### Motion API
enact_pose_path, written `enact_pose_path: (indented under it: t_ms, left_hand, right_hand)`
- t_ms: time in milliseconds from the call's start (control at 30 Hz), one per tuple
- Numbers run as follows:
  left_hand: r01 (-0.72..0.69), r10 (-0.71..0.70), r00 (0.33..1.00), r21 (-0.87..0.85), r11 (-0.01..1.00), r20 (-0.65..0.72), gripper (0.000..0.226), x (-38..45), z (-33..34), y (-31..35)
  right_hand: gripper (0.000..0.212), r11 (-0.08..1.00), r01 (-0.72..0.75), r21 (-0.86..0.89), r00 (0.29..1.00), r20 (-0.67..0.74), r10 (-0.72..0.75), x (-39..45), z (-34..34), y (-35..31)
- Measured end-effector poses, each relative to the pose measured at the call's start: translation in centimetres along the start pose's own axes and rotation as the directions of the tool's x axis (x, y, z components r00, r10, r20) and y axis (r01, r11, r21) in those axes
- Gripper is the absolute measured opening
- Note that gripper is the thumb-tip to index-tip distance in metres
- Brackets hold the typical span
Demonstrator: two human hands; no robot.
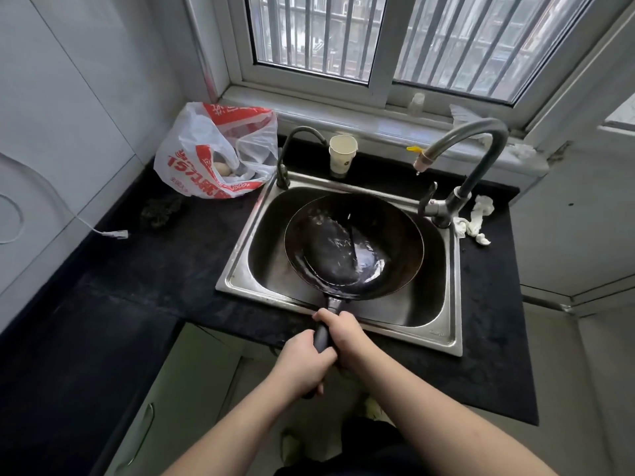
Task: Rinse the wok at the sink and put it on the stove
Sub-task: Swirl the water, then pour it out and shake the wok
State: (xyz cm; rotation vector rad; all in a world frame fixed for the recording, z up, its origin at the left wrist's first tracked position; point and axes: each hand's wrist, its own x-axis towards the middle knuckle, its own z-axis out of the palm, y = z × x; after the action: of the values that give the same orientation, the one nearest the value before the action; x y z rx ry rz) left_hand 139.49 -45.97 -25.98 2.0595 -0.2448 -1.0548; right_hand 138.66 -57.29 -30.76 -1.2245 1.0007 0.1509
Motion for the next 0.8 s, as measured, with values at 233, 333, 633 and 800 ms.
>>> enact_pose_path:
  t_ms: [233,333,633,800]
  left_hand:
    - [-0.005,0.007,0.998,0.034,0.999,-0.056,0.017,-0.8,-0.1,-1.4]
    - [-0.015,0.017,0.998,0.046,0.999,-0.058,0.018,-0.8,-0.3,-2.3]
    - [-0.002,0.002,1.000,-0.018,1.000,0.008,0.012,-0.3,-1.4,-2.4]
    - [0.020,-0.020,0.999,-0.010,1.000,0.031,0.013,-0.4,-1.9,-1.0]
  right_hand:
    - [0.027,0.999,0.005,0.054,0.996,0.091,-0.010,0.2,1.1,1.6]
    - [0.026,0.999,0.026,0.030,0.997,0.077,-0.028,0.3,1.5,2.0]
    - [0.024,0.988,0.065,-0.141,0.997,-0.021,-0.069,1.2,1.9,2.2]
    - [0.024,0.998,0.015,-0.062,1.000,0.015,-0.014,1.4,1.7,1.8]
